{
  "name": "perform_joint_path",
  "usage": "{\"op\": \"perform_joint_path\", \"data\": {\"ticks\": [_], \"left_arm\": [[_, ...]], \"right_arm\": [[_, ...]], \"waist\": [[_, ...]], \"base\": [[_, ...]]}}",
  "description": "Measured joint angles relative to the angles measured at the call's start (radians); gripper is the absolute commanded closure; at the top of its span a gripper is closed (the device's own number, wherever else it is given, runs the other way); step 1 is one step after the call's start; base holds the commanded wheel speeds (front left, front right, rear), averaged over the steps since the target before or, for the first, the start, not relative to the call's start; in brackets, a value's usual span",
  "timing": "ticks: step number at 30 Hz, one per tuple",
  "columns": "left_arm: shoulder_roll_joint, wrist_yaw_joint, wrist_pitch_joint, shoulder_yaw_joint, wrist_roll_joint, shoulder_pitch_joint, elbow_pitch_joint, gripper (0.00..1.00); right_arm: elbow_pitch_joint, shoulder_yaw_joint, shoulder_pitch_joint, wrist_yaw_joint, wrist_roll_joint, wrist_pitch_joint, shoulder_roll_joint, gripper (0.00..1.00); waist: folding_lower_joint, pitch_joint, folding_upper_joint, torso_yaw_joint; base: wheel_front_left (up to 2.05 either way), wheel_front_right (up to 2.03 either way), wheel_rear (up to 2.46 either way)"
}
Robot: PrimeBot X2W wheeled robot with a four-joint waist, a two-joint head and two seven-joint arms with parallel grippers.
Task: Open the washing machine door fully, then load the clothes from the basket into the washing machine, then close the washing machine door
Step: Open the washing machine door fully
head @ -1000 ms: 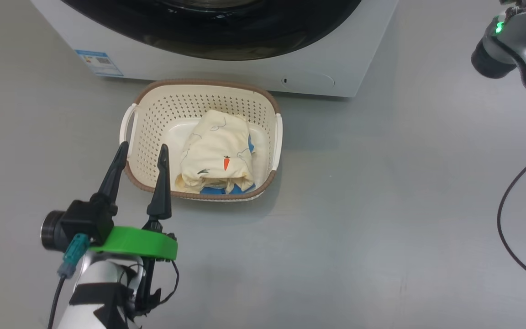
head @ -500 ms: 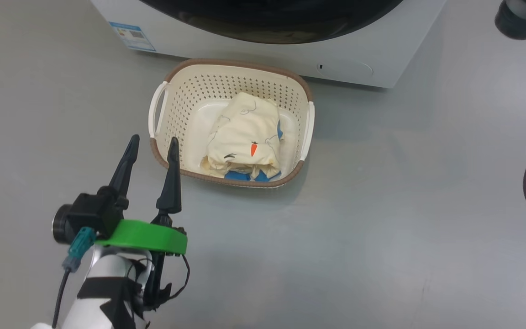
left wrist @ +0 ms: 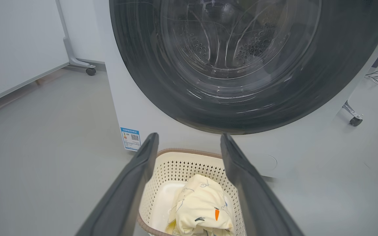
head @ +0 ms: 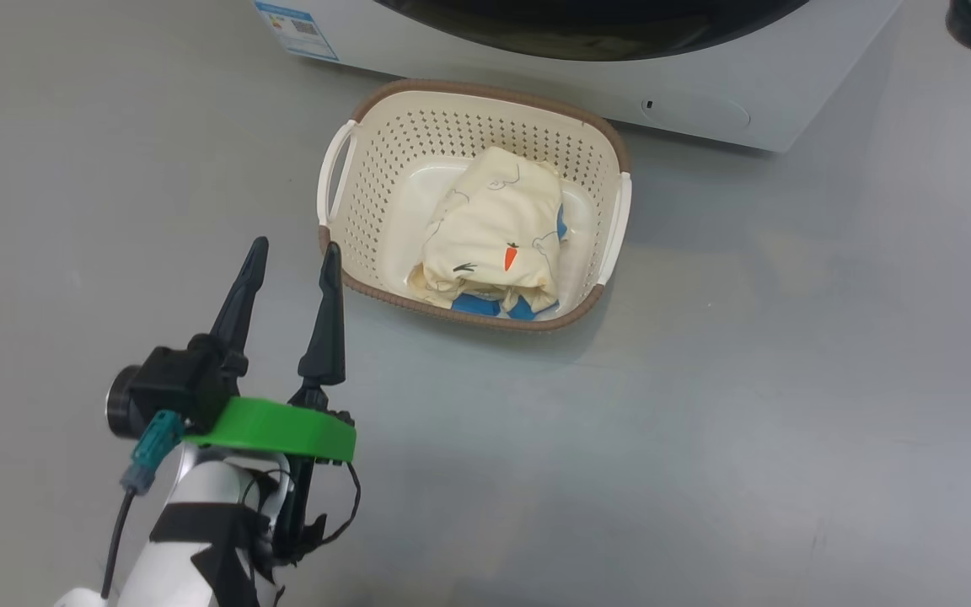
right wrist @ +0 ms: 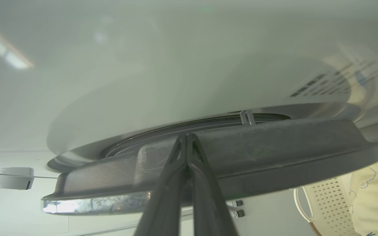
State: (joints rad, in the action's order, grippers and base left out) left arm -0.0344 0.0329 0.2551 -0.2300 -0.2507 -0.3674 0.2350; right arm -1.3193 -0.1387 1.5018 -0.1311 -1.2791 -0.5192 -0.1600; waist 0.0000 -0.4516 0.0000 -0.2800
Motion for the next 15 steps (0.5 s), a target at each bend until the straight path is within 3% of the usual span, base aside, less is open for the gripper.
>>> {"op": "perform_joint_path", "data": {"ticks": [15], "left_arm": [[0.001,-0.013,0.000,-0.005,0.000,-0.021,-0.009,0.00]], "right_arm": [[0.003,0.000,0.022,0.000,0.113,-0.065,0.001,1.00]], "waist": [[0.0000,-0.036,0.0000,-0.004]], "base": [[0.00,0.00,0.00]]}}
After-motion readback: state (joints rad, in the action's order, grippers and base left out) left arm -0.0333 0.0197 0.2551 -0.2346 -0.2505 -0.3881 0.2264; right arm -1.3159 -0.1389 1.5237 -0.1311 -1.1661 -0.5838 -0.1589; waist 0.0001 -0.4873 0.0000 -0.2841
